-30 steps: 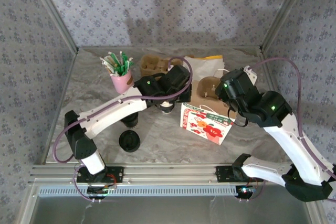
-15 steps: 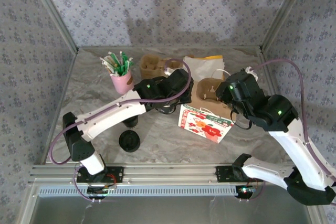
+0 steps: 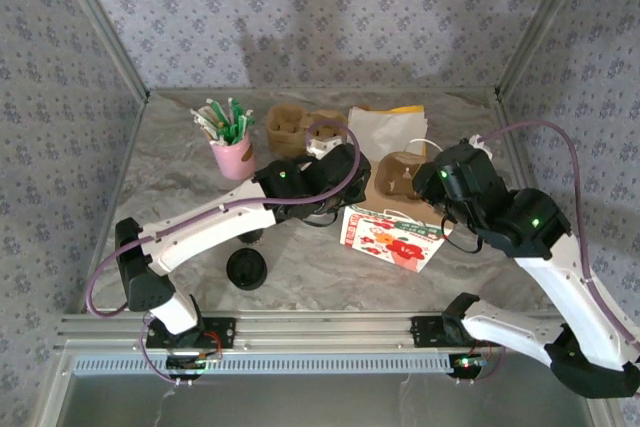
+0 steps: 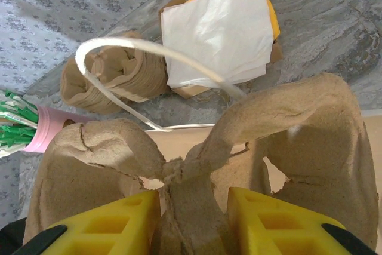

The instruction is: Pack the takeout coffee

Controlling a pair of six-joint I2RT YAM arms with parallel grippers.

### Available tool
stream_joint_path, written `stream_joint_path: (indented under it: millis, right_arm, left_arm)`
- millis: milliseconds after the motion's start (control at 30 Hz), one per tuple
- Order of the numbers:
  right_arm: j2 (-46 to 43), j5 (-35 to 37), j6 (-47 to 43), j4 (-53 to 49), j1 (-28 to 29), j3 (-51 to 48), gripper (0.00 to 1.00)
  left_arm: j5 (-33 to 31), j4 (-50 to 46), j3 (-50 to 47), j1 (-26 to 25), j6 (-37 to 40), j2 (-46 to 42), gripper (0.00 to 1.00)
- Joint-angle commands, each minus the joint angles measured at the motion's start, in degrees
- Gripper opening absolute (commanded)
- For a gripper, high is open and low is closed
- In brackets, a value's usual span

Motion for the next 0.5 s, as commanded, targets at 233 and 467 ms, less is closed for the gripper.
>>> stream_joint_path:
  millis: [233, 467]
  right_arm:
    - [-0.5, -1.9, 2.8, 2.1, -0.3, 2.6, 0.36]
    - [-1.3, -3.0, 3.8, 2.1, -0.3, 3.9, 0.36]
  left_arm:
    - [-5.4, 0.6, -2.6, -1.6, -6.8, -2.9, 0.0]
    - [-6.2, 0.5, -2.3, -1.6, -7.1, -2.7, 0.0]
